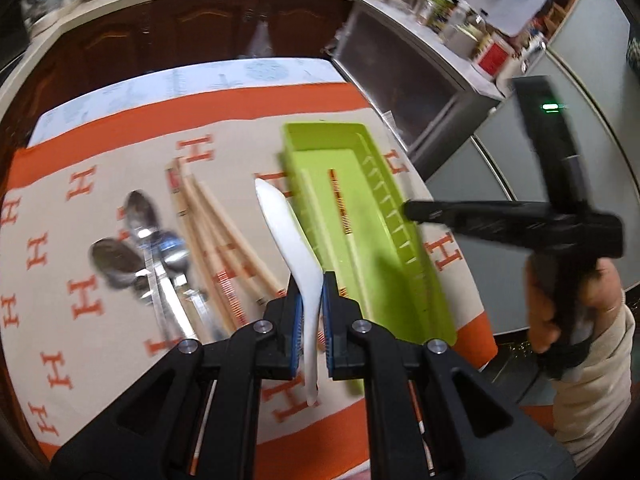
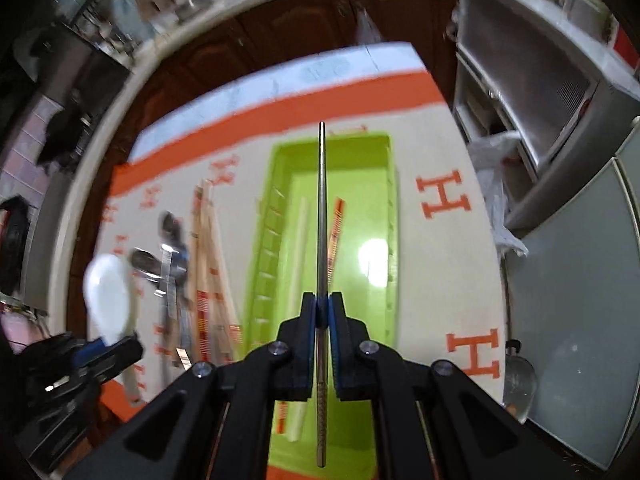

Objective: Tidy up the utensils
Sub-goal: 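Lower the white spoon into the tray with the left gripper while the right gripper drops the steel chopstick there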

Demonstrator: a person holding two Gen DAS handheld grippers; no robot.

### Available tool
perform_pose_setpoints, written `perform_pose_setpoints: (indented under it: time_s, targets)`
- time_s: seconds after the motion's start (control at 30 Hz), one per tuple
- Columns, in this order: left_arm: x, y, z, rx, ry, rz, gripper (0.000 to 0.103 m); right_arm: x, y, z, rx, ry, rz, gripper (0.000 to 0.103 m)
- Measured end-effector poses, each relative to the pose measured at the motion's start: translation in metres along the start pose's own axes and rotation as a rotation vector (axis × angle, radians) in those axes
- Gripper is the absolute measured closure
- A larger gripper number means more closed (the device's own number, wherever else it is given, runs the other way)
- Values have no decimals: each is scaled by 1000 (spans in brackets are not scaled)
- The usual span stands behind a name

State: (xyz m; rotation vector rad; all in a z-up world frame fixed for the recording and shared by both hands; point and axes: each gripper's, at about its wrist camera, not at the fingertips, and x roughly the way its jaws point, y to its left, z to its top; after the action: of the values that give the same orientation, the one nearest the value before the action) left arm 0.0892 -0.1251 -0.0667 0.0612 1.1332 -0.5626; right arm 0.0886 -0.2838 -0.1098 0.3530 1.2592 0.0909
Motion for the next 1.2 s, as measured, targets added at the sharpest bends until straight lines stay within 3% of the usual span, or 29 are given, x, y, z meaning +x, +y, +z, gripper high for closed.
perform_pose_setpoints:
  time_s: [0.2,0.47,0.6,0.87,1.1,1.2]
  targets:
    - [40,-30,14,36,47,24,97,36,-17,-3,38,82,-20,96]
    - [78,-49,17,37,89,9,97,6,-32,-12,88,-19,69,90]
    - [94,-56,18,38,111,16,97,-6,-38,-20,108,-66,58,87]
    - [103,-58,16,41,123,64,96,-8,-51,-33,142,-75,45,87]
    - [79,-56,11,55,79,70,75,-10,-49,-35,148,-83,58,87]
    - [67,-50,9,51,56,89,72,-10,-45,-37,140,-83,59,87]
